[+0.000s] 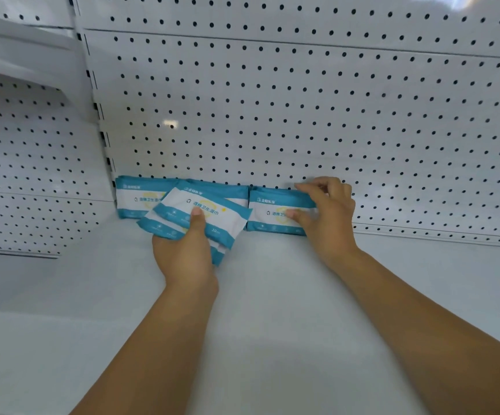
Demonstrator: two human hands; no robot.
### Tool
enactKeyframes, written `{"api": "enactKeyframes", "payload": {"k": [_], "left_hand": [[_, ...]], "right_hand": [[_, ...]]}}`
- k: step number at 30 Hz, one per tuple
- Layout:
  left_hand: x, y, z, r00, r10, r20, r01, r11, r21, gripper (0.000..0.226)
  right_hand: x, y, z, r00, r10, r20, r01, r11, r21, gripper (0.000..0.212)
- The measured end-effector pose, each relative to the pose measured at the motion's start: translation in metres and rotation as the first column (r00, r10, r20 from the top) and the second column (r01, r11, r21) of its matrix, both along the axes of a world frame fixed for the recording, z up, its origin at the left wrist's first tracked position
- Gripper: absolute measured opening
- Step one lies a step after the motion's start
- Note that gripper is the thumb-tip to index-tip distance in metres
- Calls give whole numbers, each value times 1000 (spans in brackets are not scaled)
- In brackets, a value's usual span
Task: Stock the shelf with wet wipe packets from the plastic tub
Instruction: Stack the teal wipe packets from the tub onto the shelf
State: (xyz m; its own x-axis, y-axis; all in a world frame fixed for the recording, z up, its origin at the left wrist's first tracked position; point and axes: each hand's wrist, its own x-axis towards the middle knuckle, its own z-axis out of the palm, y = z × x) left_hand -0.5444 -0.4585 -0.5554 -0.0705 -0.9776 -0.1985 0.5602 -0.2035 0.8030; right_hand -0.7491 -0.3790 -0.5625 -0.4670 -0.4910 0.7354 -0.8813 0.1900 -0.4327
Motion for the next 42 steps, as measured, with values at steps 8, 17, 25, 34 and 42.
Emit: {"api": "enactKeyframes", "payload": {"k": [8,17,25,34,42], "left_hand": [[2,3,4,990,-134,-49,133,991,-31,47],[12,-5,4,973,-86,-216,74,995,-63,40],[22,-24,1,930,282,-234,-246,954,171,25],[26,-27,1,884,397,-247,-340,908,242,29],[26,-26,-1,895,381,-233,-335,918,212,17]], "right_hand": [[65,-4,57,886,309,347,-325,945,-13,15],[95,-54,64,676,370,638,-604,774,191,23],[84,-75,60,768,426,479,-475,880,-21,22],[81,-78,20,973,224,-64,-215,969,117,18],[77,-85,3,972,110,-206,-96,992,79,33]]}}
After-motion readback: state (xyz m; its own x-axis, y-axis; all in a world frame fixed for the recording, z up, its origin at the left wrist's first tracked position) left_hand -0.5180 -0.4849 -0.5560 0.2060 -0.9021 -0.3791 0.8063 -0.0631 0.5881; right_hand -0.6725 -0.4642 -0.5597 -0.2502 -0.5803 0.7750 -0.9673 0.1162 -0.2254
